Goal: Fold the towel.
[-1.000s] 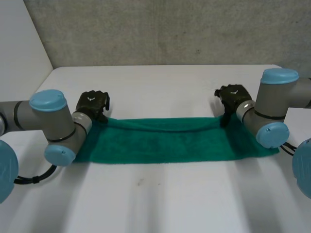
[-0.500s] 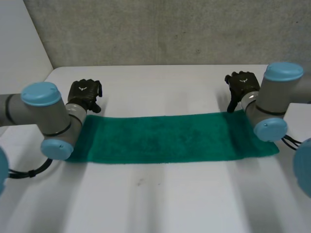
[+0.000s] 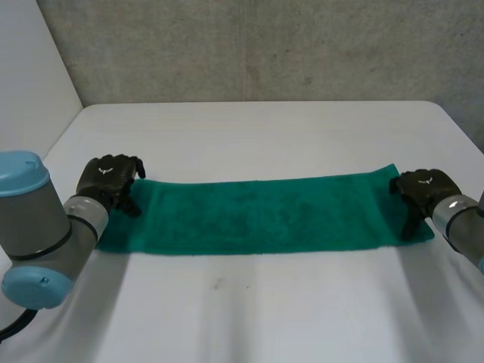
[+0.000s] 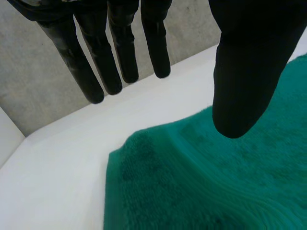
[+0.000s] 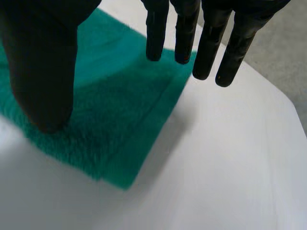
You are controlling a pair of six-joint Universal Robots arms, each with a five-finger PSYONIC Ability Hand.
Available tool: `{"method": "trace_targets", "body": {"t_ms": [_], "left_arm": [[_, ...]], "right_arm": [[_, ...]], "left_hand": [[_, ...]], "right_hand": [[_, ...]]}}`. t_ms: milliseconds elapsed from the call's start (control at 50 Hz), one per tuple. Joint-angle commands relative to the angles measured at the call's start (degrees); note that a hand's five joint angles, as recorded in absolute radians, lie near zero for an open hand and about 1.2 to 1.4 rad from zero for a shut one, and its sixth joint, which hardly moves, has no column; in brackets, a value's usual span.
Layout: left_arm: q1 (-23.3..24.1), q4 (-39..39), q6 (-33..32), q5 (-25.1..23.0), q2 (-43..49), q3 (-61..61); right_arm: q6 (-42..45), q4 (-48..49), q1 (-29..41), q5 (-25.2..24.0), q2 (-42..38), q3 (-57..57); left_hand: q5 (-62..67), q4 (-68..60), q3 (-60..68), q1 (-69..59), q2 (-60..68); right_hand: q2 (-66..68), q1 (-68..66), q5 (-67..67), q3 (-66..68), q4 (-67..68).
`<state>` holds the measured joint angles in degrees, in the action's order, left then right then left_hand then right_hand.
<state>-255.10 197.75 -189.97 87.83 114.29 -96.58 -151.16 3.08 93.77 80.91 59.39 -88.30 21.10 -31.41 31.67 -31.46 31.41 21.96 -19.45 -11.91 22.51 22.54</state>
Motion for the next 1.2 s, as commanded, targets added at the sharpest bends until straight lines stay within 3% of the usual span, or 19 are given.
{"method": "trace_targets", "body": {"t_ms": [20,80,140,160,460,640,780,800,840,880,980,1040,1140,1200], "left_arm": [[0.0,-0.1,1.1,0.1,-0.3,-0.5],[0.0,-0.2,1.4,0.1,-0.3,-0.5],[0.0,-0.9,1.4,0.1,-0.4,-0.6],[0.0,-1.0,1.4,0.1,-0.5,-0.6],[0.0,-2.2,1.5,0.1,-3.7,-2.2],[0.0,-2.4,1.4,0.1,-5.3,-4.0],[-0.5,-3.3,1.5,0.1,-6.9,-4.9],[-0.6,-3.6,1.5,0.1,-7.1,-4.9],[-0.8,-4.0,1.5,0.1,-7.6,-4.9],[-1.1,-4.6,1.5,0.1,-8.4,-5.0],[-1.4,-5.1,1.5,0.1,-9.5,-5.6],[-1.5,-5.3,1.6,0.1,-10.0,-6.4],[-1.5,-5.3,2.2,-0.1,-10.7,-7.6],[-1.5,-5.3,2.7,-0.1,-10.7,-7.7]], "right_arm": [[0.7,2.9,-1.2,-0.7,-0.9,-1.8],[0.7,3.2,-1.3,-0.7,-1.1,-1.8],[0.7,3.9,-2.4,0.0,-1.6,-1.8],[0.6,4.2,-2.9,0.0,-1.5,-1.9],[3.8,6.0,-12.2,2.3,5.1,-2.6],[6.5,0.3,-11.6,2.1,5.5,1.8],[2.8,-0.5,1.0,-0.3,6.1,7.5],[0.1,-0.6,9.2,-1.3,6.3,11.1],[-0.5,-0.6,11.7,-1.5,6.3,12.2],[-1.7,-0.8,20.4,-2.3,5.6,16.3],[-2.4,-2.2,28.4,0.4,0.2,20.5],[-4.8,-2.6,28.4,5.1,-0.6,20.4],[-5.9,-2.7,26.3,8.2,-0.2,17.1],[-4.9,-2.6,15.5,5.9,2.1,9.8]], "left_hand": [[-18.7,19.0,-19.2,19.0,-19.0],[-19.4,19.7,-19.9,19.7,-19.7],[-19.4,19.7,-19.9,19.7,-19.7],[-19.4,19.7,-19.9,19.7,-19.7],[-19.4,19.7,-19.9,19.7,-19.7],[-19.5,19.9,-20.1,19.9,-19.8],[-19.9,20.2,-20.4,20.2,-20.2],[-19.9,20.2,-20.4,20.2,-20.2],[-20.0,20.4,-20.6,20.4,-20.4],[-20.2,20.5,-20.8,20.6,-20.5],[-20.2,20.5,-20.8,20.6,-20.5],[-20.4,20.7,-20.9,20.7,-20.7],[-20.7,21.0,-21.3,21.1,-21.0],[-20.7,21.0,-21.3,21.1,-21.0]], "right_hand": [[10.2,-12.7,-10.2,9.6,9.6],[15.7,-18.2,-15.8,15.2,15.1],[56.6,-59.1,-56.7,56.1,56.0],[58.0,-60.5,-58.1,57.5,57.4],[58.0,-60.6,-58.1,57.5,57.5],[58.0,-60.6,-58.1,57.5,57.5],[58.0,-60.6,-58.1,57.5,57.5],[58.0,-60.6,-58.1,57.5,57.5],[58.0,-60.6,-58.1,57.5,57.5],[58.0,-60.6,-58.1,57.5,57.5],[58.0,-60.6,-58.1,57.5,57.5],[30.5,-33.0,-30.5,29.9,29.9],[18.4,-21.0,-18.5,17.9,17.9],[13.2,-15.7,-13.2,12.6,12.6]]}}
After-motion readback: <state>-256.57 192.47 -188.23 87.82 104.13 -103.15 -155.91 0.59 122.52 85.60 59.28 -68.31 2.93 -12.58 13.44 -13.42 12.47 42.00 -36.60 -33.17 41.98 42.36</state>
